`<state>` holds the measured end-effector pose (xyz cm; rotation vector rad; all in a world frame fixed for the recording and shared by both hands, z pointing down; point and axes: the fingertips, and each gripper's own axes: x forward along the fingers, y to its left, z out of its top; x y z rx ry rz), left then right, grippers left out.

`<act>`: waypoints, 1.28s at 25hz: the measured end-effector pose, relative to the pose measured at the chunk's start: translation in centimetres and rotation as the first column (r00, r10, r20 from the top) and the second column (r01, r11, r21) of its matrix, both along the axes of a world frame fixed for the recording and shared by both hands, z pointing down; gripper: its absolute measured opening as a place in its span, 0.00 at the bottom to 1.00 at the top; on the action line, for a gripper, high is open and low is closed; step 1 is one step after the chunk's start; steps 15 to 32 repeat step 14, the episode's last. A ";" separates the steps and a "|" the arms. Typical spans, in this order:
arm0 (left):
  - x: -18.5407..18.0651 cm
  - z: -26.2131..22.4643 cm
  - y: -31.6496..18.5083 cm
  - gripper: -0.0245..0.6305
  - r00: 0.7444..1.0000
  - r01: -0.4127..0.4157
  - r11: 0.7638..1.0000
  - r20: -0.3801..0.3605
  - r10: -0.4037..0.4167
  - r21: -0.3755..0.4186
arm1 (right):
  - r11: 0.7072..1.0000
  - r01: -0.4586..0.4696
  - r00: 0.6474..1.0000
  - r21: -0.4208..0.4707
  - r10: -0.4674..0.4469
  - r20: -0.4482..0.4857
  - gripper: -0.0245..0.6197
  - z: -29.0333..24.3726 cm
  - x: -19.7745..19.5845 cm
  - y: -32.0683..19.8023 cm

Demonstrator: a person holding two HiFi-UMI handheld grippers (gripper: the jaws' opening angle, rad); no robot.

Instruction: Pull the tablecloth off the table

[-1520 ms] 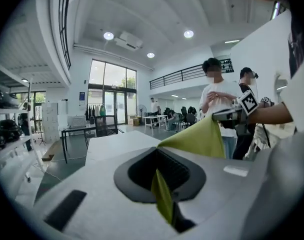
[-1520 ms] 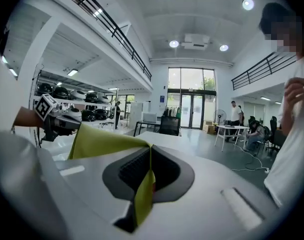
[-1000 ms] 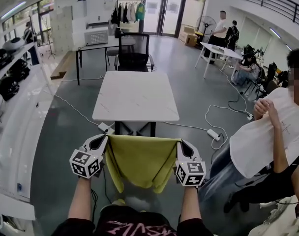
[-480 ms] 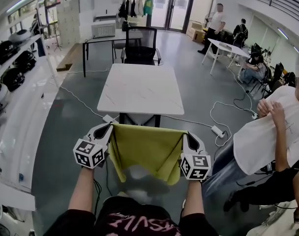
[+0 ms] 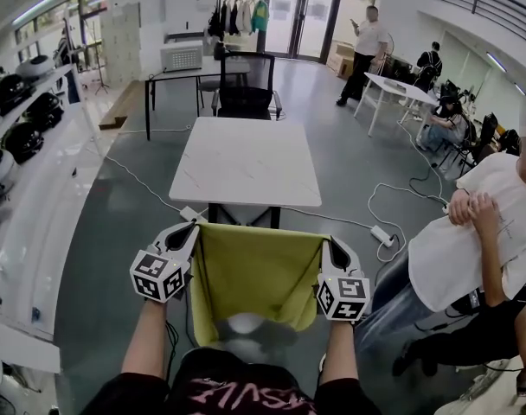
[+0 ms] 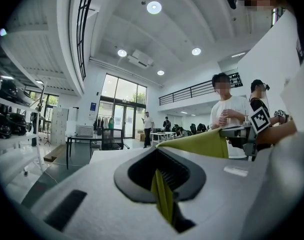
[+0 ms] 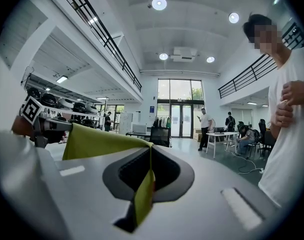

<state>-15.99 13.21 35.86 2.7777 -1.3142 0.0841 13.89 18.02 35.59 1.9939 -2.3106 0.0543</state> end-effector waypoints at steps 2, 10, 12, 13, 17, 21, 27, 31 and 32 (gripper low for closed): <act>-0.1 -0.1 0.1 0.05 1.000 0.005 1.000 -0.002 -0.005 0.001 | 1.000 0.003 1.000 0.002 -0.003 -0.004 0.06 0.0 -0.1 0.0; -0.2 -0.2 0.6 0.05 1.000 0.023 1.000 -0.013 -0.023 0.005 | 1.000 0.015 1.000 0.008 -0.015 -0.016 0.06 -0.3 -0.1 0.3; 0.1 0.1 0.5 0.05 1.000 0.022 1.000 -0.011 -0.021 0.010 | 1.000 0.011 1.000 0.012 -0.011 -0.018 0.06 -0.1 0.1 0.2; 0.2 0.1 0.4 0.05 1.000 0.020 1.000 -0.011 -0.020 0.012 | 1.000 0.009 1.000 0.014 -0.009 -0.019 0.06 0.0 0.3 0.1; 0.3 0.2 0.3 0.05 1.000 0.019 1.000 -0.010 -0.019 0.015 | 1.000 0.006 1.000 0.016 -0.006 -0.019 0.06 0.0 0.4 0.1; 0.3 0.2 0.3 0.05 1.000 0.019 1.000 -0.010 -0.019 0.015 | 1.000 0.006 1.000 0.016 -0.006 -0.019 0.06 0.0 0.4 0.1; 0.3 0.2 0.3 0.05 1.000 0.019 1.000 -0.010 -0.019 0.015 | 1.000 0.006 1.000 0.016 -0.006 -0.019 0.06 0.0 0.4 0.1; 0.3 0.2 0.3 0.05 1.000 0.019 1.000 -0.010 -0.019 0.015 | 1.000 0.006 1.000 0.016 -0.006 -0.019 0.06 0.0 0.4 0.1; 0.3 0.2 0.3 0.05 1.000 0.019 1.000 -0.010 -0.019 0.015 | 1.000 0.006 1.000 0.016 -0.006 -0.019 0.06 0.0 0.4 0.1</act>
